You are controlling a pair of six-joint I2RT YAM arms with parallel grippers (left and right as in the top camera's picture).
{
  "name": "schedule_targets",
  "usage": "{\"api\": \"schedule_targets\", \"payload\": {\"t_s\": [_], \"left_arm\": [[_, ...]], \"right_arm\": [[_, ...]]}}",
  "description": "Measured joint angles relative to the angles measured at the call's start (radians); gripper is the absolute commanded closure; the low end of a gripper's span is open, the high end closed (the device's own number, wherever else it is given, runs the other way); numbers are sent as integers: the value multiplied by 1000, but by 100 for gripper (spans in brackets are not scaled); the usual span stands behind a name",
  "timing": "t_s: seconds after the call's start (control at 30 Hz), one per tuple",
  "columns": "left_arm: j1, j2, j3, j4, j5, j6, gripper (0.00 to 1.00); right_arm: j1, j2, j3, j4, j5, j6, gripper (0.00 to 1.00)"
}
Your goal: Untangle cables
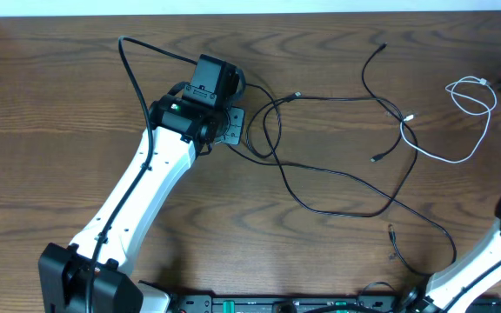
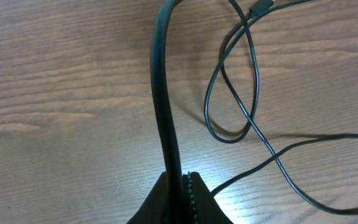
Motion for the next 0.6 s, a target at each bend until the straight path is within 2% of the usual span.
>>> {"api": "schedule_targets", "payload": {"t_s": [0.2, 0.4, 0.6], "left_arm": [[0, 0, 0, 0, 0, 0, 93], [0, 0, 0, 0, 0, -5, 93], [0, 0, 0, 0, 0, -27, 93]], "right_arm": [[107, 0, -101, -64, 26, -239, 39], [190, 0, -314, 56, 63, -462, 36], [227, 1, -483, 192, 79, -586, 33]]}}
